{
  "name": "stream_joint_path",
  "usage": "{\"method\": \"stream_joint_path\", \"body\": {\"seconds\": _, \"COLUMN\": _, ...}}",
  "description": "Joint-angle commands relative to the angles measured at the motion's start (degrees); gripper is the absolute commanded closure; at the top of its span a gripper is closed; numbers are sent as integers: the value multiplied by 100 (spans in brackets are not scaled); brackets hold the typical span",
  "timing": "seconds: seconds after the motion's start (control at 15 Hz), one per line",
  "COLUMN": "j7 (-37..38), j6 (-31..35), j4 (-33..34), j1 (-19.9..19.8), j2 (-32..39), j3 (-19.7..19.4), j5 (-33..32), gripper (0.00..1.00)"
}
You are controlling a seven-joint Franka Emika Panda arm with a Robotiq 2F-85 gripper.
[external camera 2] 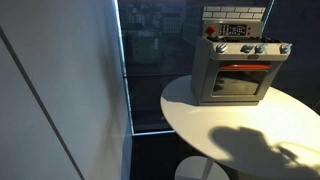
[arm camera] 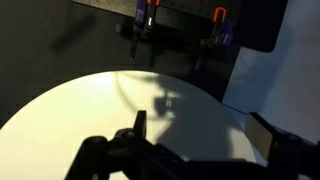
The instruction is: Twist the knob on the stove
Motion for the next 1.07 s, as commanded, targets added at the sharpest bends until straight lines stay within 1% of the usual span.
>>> {"method": "stream_joint_path", "body": {"seconds": 0.0, "j7": -28, "j6": -8, "j4": 11, "j1": -87, "j2": 10, "j3": 77, "j5": 29, "gripper": 0}}
{"method": "stream_joint_path", "body": {"seconds": 0.53, "j7": 12, "j6": 52, "j4": 49, "j1": -96, "j2": 40, "j3": 81, "j5": 35, "gripper": 0}}
{"method": "stream_joint_path", "body": {"seconds": 1.0, "j7": 123, "j6": 289, "j4": 356, "j1": -84, "j2": 256, "j3": 108, "j5": 157, "gripper": 0}}
